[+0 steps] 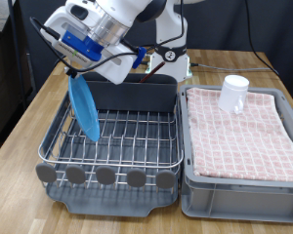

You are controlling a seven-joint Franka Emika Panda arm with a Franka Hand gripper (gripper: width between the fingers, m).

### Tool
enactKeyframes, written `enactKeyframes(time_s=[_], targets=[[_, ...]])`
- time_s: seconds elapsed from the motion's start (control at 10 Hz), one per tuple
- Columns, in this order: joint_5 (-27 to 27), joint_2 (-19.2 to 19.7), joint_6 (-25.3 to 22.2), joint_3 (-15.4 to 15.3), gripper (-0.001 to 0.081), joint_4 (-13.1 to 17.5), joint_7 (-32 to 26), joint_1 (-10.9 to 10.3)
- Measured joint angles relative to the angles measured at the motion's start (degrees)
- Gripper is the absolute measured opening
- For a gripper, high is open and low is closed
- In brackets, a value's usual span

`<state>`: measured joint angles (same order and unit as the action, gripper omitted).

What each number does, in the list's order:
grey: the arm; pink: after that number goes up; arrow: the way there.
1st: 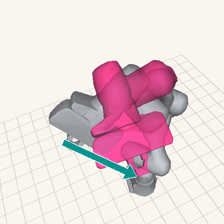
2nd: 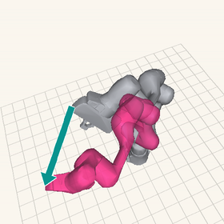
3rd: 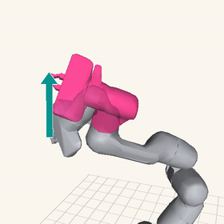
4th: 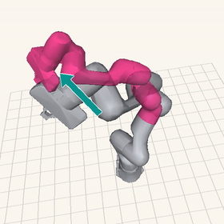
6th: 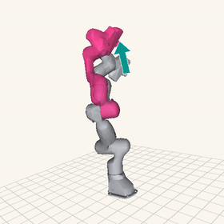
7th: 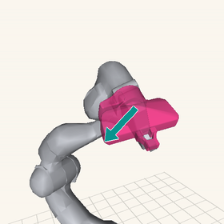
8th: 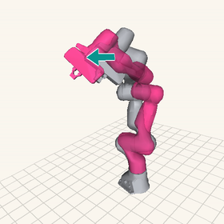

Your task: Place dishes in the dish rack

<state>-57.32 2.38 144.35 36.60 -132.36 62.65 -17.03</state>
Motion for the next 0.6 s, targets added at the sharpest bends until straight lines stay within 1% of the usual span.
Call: enactKeyframes(time_s=[0.3,0.6], targets=[[0.02,2.12,1.9,0.51,0.0016,0.05,1.55,0.0],[0.21,3.12,2.33,0.4,0.0016,0.64,2.02,-0.02]])
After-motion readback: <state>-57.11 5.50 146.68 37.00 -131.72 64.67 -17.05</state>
